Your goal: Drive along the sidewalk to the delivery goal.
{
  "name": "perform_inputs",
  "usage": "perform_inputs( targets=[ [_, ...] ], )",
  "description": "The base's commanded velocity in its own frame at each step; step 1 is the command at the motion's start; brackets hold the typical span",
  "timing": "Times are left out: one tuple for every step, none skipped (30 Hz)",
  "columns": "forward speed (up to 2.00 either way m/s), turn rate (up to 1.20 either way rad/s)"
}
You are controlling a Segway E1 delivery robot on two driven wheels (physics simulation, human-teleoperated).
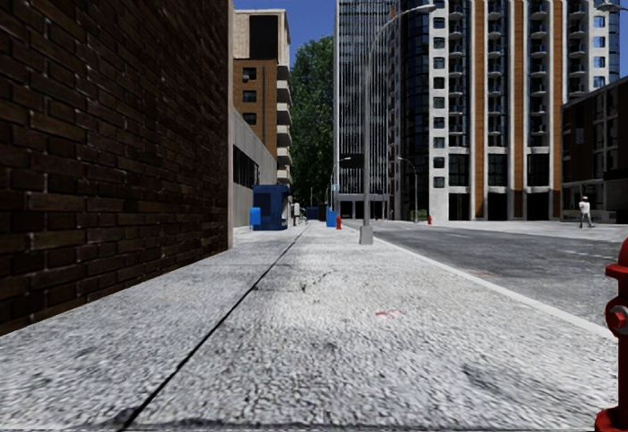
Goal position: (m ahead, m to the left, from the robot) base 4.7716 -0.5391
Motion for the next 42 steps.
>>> perform_inputs(
  targets=[
    [2.0, 0.0],
    [2.0, 0.0],
    [2.0, -0.09],
    [2.0, -0.13],
    [2.0, -0.14],
    [2.0, -0.14],
    [2.0, -0.14],
    [2.0, -0.14],
    [2.0, -0.17],
    [2.0, -0.17],
    [1.98, -0.24],
    [1.97, -0.27],
    [1.96, -0.29],
    [1.96, -0.29],
    [1.96, -0.29],
    [1.96, -0.29],
    [1.96, -0.29],
    [1.96, -0.29],
    [1.96, -0.29],
    [1.96, -0.29],
    [1.96, -0.29],
    [1.96, -0.14],
    [1.96, 0.0],
    [1.96, 0.0],
    [1.96, 0.0],
    [1.96, 0.0],
    [1.96, 0.0],
    [1.96, 0.0],
    [1.96, 0.0],
    [1.96, 0.0],
    [1.96, 0.0],
    [1.96, 0.0],
    [1.96, 0.0],
    [1.96, 0.0],
    [1.96, 0.0],
    [1.96, 0.0],
    [1.96, 0.0],
    [1.96, 0.0],
    [1.96, 0.0],
    [1.95, -0.05],
    [1.91, -0.31],
    [1.87, -0.47]
  ],
)
